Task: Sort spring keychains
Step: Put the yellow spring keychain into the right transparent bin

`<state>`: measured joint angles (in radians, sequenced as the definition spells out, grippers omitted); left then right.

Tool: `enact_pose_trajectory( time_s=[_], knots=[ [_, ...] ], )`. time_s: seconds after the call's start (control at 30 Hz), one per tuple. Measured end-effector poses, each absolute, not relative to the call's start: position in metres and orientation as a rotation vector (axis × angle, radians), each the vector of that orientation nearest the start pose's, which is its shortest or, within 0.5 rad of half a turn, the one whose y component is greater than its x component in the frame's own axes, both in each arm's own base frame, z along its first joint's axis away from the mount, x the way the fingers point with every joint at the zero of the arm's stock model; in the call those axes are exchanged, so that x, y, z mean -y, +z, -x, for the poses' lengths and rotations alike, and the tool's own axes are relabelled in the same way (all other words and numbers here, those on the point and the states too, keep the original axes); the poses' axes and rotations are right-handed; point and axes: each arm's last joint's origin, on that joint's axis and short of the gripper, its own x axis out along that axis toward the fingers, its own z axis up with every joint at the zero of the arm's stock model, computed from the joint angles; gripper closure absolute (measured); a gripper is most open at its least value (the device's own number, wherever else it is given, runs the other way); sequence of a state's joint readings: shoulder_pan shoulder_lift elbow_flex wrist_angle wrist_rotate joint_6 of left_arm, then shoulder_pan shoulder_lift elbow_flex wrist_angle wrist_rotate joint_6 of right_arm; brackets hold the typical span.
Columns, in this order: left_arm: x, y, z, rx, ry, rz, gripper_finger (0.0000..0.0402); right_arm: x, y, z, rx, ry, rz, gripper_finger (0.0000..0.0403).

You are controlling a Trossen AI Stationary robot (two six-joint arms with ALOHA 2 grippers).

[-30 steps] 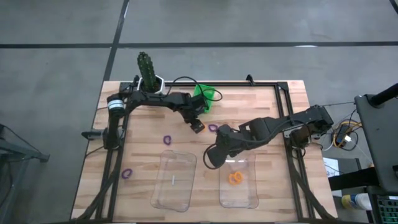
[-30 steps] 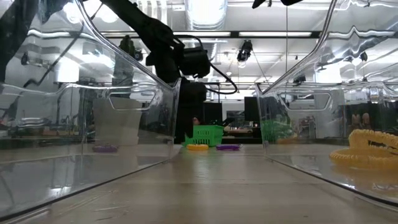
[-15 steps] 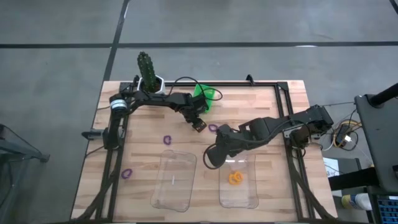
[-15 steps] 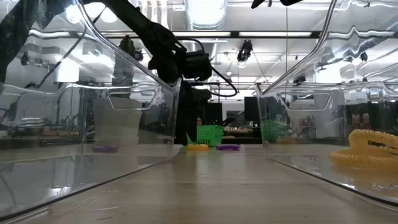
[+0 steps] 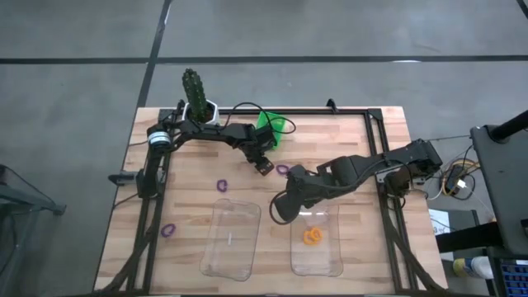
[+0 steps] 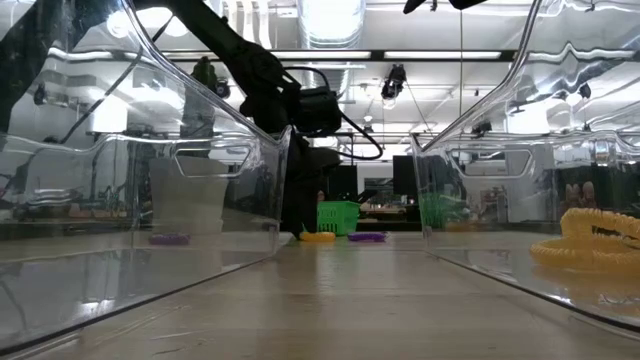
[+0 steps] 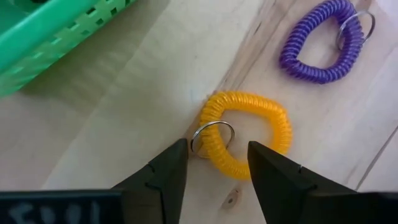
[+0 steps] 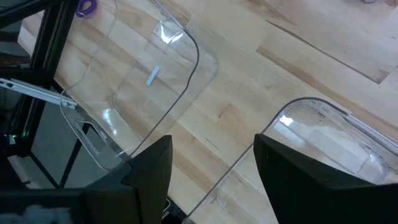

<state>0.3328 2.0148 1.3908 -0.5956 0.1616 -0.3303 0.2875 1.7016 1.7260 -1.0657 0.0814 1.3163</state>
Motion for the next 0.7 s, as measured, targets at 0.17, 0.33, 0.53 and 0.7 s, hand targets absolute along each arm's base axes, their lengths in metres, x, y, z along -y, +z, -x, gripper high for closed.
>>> enact_pose_trajectory(
  time_s=[0.17,0.33,0.53,0.7],
  knots=[
    [-0.126,0.154,-0.379,-1.182,0.336,0.552,0.0273,-0.096,0.348,-0.333,-0.969,-0.499,-0.996,0.0184],
    [-0.126,0.153,-0.378,-1.198,0.346,0.499,0.0353,-0.096,0.348,-0.333,-0.961,-0.506,-0.988,0.0184],
    [-0.126,0.157,-0.378,-1.199,0.332,0.496,0.0392,-0.096,0.348,-0.334,-0.958,-0.508,-0.986,0.0184],
    [-0.121,0.168,-0.373,-1.228,0.279,0.519,0.0397,-0.095,0.348,-0.334,-0.953,-0.512,-0.979,0.0184]
  ],
)
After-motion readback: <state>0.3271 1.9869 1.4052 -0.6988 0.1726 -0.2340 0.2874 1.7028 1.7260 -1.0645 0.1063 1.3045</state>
